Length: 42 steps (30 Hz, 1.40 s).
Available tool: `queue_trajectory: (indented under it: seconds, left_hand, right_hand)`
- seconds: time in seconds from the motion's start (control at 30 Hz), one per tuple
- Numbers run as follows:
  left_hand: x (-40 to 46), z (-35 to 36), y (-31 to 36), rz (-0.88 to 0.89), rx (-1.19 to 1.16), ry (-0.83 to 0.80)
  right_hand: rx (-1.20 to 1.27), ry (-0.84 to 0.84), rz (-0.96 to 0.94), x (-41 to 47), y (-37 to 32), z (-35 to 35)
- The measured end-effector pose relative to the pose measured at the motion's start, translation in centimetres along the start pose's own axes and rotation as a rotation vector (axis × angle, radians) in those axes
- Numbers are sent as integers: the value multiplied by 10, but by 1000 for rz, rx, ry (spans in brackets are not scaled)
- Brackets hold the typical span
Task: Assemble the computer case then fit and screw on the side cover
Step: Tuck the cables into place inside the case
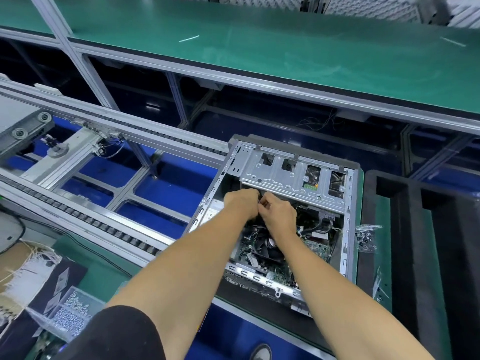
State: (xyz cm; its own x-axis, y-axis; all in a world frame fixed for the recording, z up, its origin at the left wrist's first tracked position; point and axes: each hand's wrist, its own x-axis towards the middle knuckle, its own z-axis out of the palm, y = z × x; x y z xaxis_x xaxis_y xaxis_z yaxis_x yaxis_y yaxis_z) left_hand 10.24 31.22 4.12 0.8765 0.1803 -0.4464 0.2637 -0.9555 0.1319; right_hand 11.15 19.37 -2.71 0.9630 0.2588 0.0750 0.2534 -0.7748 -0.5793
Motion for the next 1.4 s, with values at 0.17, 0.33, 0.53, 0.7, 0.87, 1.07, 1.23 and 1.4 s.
queue_trajectory:
  seconds: [0.17,0.33,0.53,0.7,0.87,1.07,1.23,1.4]
  left_hand:
    - [-13,18,14,-81,124,338]
    - [-15,17,15,-112,117,372]
    - [-29,42,33,-131,133,429]
    - [-32,41,35,-167,157,461]
    - [-28,42,36,-232,196,433]
    - [-11,33,39,-283,24,410]
    - [-1,27,32,-226,23,342]
    - [-1,28,35,-291,36,311]
  right_hand:
    - [-15,15,-10,-2,3,-5]
    - [63,6,-1,-4,0,-11]
    - [22,-30,-55,-3,-2,-15]
    - [-16,-91,-60,0,-4,-21]
    - [-31,-80,-75,-3,-3,-22]
    - [81,-32,-35,-2,-3,-22]
    - [171,50,-52,-8,1,-16]
    - [237,94,-6,-10,2,-12]
